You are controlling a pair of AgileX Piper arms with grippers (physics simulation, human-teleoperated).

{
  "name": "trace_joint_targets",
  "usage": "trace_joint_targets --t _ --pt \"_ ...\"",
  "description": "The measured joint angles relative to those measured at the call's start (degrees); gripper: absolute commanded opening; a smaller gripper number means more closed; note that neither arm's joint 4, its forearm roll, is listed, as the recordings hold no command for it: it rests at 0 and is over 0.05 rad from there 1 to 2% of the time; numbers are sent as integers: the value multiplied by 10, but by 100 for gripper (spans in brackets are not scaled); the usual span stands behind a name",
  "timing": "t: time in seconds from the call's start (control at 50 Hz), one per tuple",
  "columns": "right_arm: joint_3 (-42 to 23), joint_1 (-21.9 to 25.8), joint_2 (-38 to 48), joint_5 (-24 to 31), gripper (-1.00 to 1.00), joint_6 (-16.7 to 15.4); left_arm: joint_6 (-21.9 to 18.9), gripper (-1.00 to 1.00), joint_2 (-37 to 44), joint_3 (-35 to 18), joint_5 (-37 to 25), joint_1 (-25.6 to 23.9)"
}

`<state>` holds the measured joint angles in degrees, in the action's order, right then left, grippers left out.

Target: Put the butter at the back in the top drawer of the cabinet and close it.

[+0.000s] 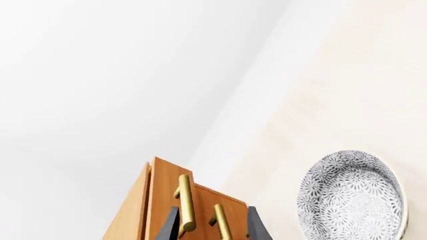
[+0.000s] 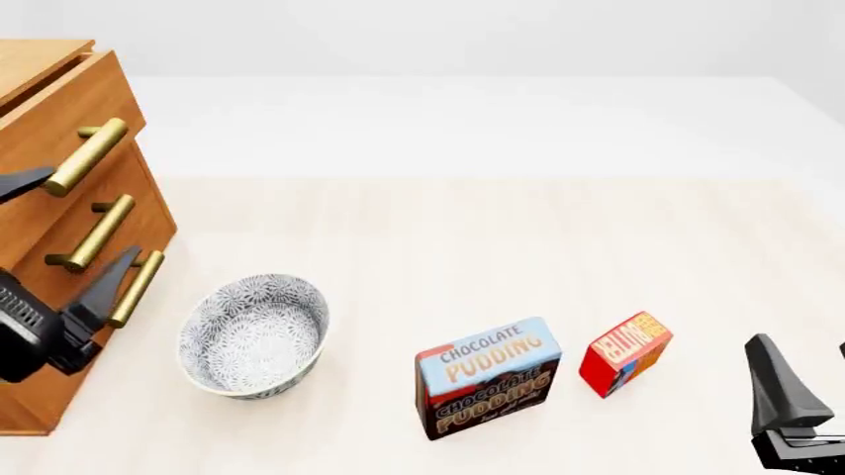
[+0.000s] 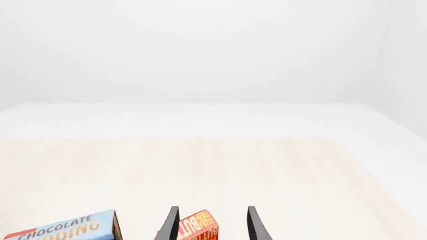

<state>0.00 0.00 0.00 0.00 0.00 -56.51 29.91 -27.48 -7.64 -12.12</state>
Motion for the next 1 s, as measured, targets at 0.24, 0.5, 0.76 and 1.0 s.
trace_joint_targets --t 0.24,0.5,0.76,1.0 --pt "0 0 0 0 100 0 -34 100 23 -9 7 10" --pt "0 0 0 0 100 0 -63 100 49 -23 16 19" --pt "0 0 0 0 100 0 -80 100 71 -32 25 32" --pt "0 0 0 0 100 0 -89 100 88 -30 34 52"
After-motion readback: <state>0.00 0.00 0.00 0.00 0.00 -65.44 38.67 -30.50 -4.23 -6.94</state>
